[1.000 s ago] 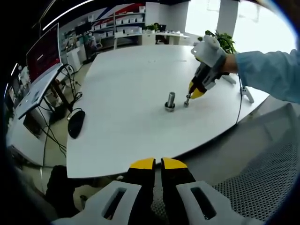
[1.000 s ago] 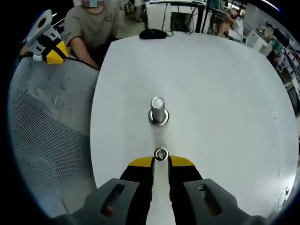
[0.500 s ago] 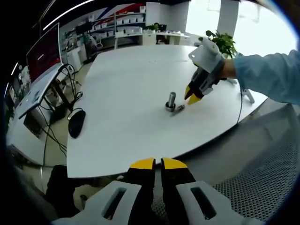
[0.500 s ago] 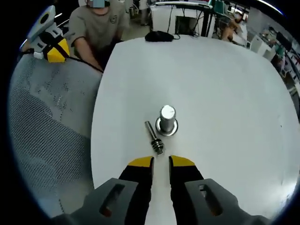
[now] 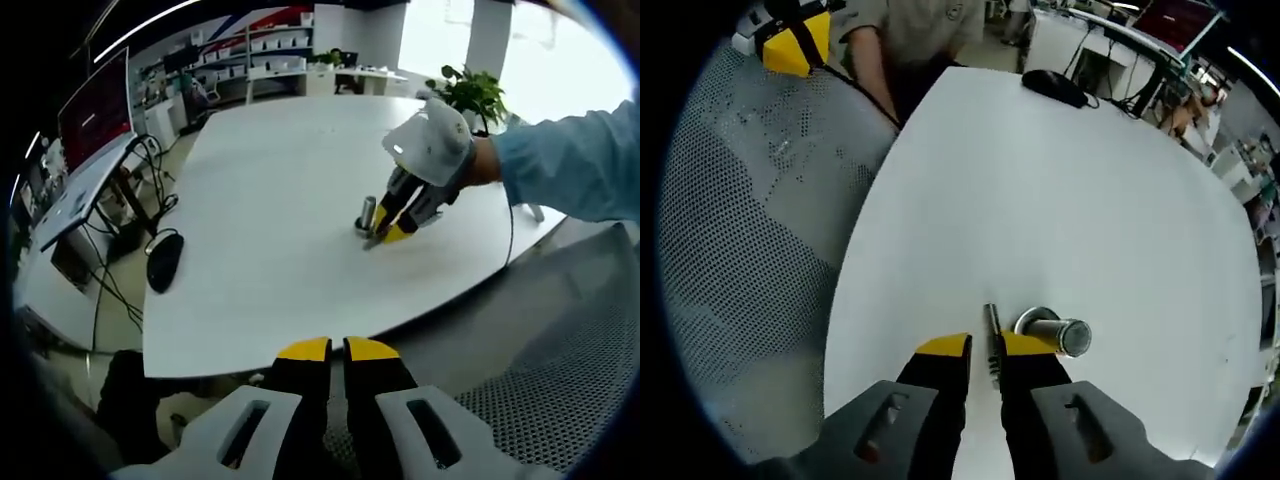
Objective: Place the washer onto the threaded stud by aligning its center hole with the stud, sliding it down to the base, and recovering from edge contact or off-axis alignment until the washer reaches the visible bottom stop.
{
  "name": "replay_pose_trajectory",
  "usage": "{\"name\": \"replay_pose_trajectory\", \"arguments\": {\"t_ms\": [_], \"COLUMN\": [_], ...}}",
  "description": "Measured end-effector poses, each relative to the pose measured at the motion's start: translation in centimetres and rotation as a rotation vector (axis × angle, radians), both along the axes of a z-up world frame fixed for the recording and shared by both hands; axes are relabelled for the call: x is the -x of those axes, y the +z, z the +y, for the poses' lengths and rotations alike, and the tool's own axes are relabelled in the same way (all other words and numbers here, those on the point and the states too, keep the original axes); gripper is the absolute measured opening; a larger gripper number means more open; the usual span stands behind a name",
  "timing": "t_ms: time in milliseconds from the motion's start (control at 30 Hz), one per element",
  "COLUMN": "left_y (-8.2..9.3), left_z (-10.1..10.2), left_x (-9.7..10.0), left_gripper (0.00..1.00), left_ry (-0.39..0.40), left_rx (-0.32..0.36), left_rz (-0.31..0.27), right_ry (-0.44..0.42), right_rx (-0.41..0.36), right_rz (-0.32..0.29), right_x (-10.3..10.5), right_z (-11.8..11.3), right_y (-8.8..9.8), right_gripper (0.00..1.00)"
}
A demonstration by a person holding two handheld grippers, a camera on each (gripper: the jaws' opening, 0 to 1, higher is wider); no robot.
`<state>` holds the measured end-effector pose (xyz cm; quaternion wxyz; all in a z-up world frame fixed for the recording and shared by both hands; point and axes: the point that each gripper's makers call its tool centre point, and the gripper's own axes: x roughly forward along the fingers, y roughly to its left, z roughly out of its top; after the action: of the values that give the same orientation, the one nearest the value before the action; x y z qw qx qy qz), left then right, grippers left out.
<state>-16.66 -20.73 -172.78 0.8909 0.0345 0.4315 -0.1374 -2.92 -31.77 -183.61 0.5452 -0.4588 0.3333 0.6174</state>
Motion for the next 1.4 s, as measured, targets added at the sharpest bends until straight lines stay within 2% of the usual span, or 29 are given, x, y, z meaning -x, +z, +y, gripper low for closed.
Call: {"name": "replay_pose_trajectory", "arguments": {"t_ms": [200,433,633,800,867,933,1000,1167,1267,1400], "left_y": [0.0,0.0,0.0,-0.1,0.0,0.0,-0.1,-0.1,-0.1,-0.1], "left_z": [0.0,0.0,-0.1,-0.1,-0.1,-0.1,-0.1,-0.2,-0.2,-0.3], "left_x": [0.0,0.0,0.0,0.1,0.1,0.1,0.1,0.1,0.1,0.1], "left_gripper": [0.02,0.02,0.02,0.02,0.02,0.02,0.02,0.02,0.02,0.02], "left_ry": [0.0,-0.001,-0.007,-0.008,-0.008,-0.009,-0.014,-0.022,-0.022,-0.026], "left_rx": [0.0,0.0,0.002,0.001,0.002,0.002,0.002,0.0,0.0,0.001], "left_rz": [-0.002,-0.001,0.004,0.006,0.005,0.005,0.007,0.01,0.009,0.008], "right_ry": [0.004,0.029,0.062,0.076,0.06,-0.002,-0.027,-0.097,-0.222,-0.336], "right_rx": [0.031,0.062,0.096,0.09,0.079,0.019,-0.004,-0.06,-0.147,-0.243], "right_rz": [0.003,-0.028,-0.019,-0.016,-0.017,0.033,0.059,0.077,0.129,0.173], "right_x": [-0.2,-0.2,0.5,0.3,0.1,0.3,0.2,-0.7,-1.5,-2.6], "right_z": [0.0,0.1,0.1,-0.1,-0.3,-0.2,-0.7,-2.1,-2.9,-3.6], "right_y": [-0.6,-1.0,-2.0,-1.7,-1.4,-1.0,-0.6,0.0,0.4,1.2], "right_gripper": [0.12,0.12,0.12,0.1,0.09,0.09,0.08,0.08,0.07,0.07]}}
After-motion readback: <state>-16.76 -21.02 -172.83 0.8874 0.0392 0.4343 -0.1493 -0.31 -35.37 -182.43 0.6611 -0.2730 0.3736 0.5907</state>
